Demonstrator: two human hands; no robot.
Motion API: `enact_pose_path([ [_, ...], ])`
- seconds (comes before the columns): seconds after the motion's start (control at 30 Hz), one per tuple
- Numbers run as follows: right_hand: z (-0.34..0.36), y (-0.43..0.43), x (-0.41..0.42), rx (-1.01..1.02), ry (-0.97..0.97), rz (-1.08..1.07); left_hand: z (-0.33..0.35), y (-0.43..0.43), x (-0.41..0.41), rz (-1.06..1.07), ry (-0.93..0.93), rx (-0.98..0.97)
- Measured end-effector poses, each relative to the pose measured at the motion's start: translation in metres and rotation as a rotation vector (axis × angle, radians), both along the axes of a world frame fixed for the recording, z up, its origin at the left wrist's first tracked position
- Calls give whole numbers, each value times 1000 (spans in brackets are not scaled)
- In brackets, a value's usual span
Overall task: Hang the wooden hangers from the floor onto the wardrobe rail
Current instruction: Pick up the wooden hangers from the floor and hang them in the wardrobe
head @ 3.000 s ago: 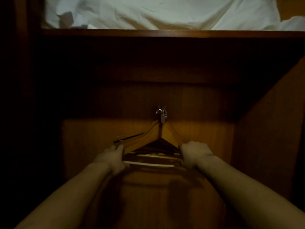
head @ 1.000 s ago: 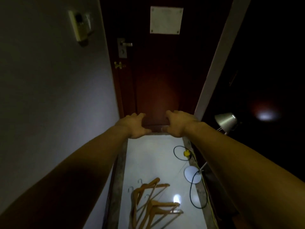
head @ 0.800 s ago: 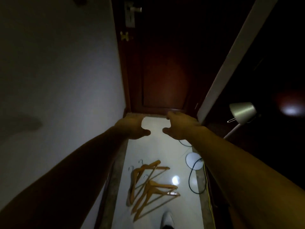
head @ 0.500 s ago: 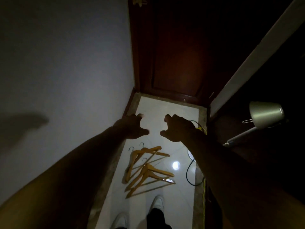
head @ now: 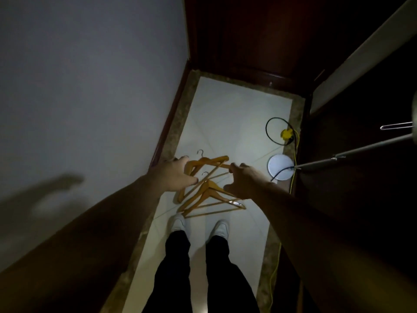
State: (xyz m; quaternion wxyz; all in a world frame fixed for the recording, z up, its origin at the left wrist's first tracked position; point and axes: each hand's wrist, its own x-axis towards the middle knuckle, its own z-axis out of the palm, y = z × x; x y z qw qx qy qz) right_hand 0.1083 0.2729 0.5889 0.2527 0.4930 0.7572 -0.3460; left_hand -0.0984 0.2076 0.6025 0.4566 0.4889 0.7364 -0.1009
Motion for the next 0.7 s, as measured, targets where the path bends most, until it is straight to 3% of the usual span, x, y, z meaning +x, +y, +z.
enact_pose_path([
  [0.23,-91,-8,9,-71,-77,-91,-82,-8,-10,31,-51,-122],
  [0.7,-362,-47,30,-243,-187,-239,-354,-33,4,12,-139,-380],
])
